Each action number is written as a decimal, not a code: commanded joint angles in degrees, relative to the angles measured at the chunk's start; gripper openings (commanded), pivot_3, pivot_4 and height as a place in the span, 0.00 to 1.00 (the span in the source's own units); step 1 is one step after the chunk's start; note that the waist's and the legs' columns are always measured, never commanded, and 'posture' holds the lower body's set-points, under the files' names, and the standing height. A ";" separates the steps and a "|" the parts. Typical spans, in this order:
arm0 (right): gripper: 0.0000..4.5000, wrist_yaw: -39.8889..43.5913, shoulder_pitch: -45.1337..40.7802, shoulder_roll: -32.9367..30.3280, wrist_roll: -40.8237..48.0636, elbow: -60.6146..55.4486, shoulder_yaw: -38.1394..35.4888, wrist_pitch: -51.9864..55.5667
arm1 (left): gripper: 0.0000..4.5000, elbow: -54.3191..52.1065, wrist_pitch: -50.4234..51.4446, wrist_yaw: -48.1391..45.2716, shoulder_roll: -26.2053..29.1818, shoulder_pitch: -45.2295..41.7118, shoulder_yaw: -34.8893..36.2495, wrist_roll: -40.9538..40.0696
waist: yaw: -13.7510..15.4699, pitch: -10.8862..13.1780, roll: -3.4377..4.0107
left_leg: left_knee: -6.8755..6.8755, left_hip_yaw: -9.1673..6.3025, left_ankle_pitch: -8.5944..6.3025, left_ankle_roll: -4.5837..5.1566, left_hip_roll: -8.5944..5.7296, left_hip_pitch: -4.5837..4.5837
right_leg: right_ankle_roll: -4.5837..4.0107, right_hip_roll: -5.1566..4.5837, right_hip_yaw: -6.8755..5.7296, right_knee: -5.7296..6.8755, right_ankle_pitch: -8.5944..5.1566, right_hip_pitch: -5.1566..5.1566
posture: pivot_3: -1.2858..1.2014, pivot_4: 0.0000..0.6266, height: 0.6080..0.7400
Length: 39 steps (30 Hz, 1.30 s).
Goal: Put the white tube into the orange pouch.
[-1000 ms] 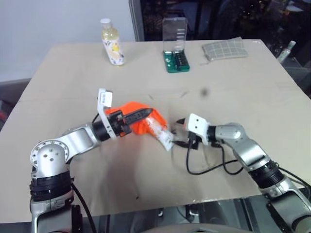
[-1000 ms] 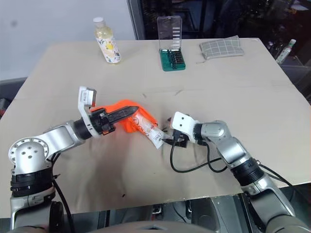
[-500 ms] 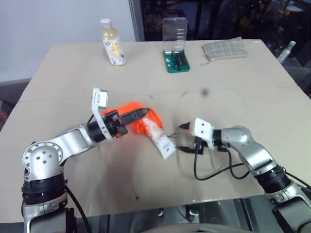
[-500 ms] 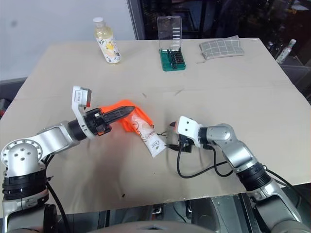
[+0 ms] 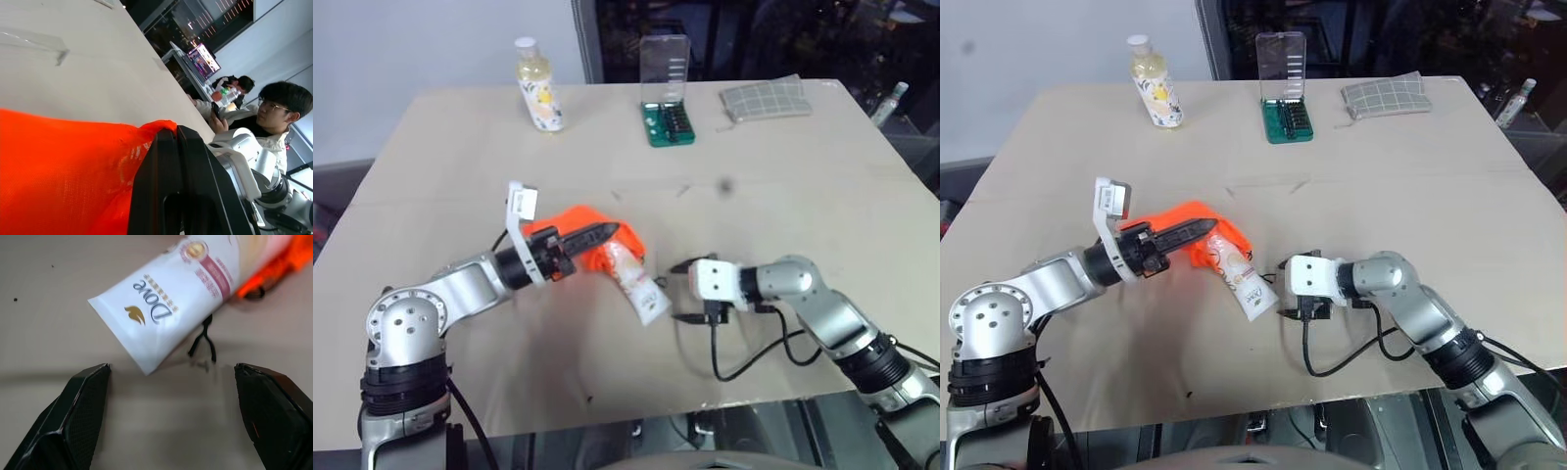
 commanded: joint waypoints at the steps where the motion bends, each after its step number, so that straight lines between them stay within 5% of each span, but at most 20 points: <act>1: 0.92 -2.41 -0.57 1.64 -3.78 2.43 1.87 -0.90 | 0.00 -1.40 -1.57 -1.82 0.80 0.98 0.61 1.11 | -0.17 0.00 0.00 | -0.01 0.00 0.00 0.00 0.00 0.01 | 0.00 0.00 0.00 0.00 0.00 0.00 | 0.52 0.24 1.00; 11: 0.92 -11.91 -2.54 10.46 -4.71 10.14 -1.29 -3.29 | 0.00 0.29 -2.74 -8.46 2.80 6.26 0.29 6.79 | -0.54 -0.02 -0.01 | -0.04 -0.04 0.17 -0.30 0.09 0.13 | -0.03 0.00 -0.08 0.11 -0.01 0.00 | 0.52 0.24 1.00; 21: 0.92 -20.73 -8.59 19.28 -5.48 22.37 -3.83 -9.04 | 0.00 -7.99 -0.29 -14.33 9.02 13.53 -7.36 13.73 | -0.23 0.03 0.06 | -0.33 -0.10 0.23 -0.40 0.00 -0.04 | -0.17 -0.11 -0.14 0.13 0.07 -0.31 | 0.52 0.24 1.00; 33: 0.92 -11.23 -0.73 12.20 3.89 5.66 -8.22 -1.22 | 0.00 -1.42 -0.73 -16.03 7.27 8.35 -5.40 13.74 | -0.33 0.05 0.09 | -0.83 -0.03 0.29 -0.33 -0.03 -0.04 | 0.12 0.01 -0.11 -0.24 0.11 -0.30 | 0.52 0.24 1.00; 39: 0.92 -13.45 -1.42 12.08 2.64 12.38 -8.60 1.23 | 0.00 -2.94 -2.29 -18.06 8.51 9.41 -9.30 19.66 | -0.52 0.04 0.08 | -0.83 0.07 0.27 -0.38 -0.01 0.01 | 0.13 0.01 -0.09 -0.26 0.10 -0.30 | 0.52 0.24 1.00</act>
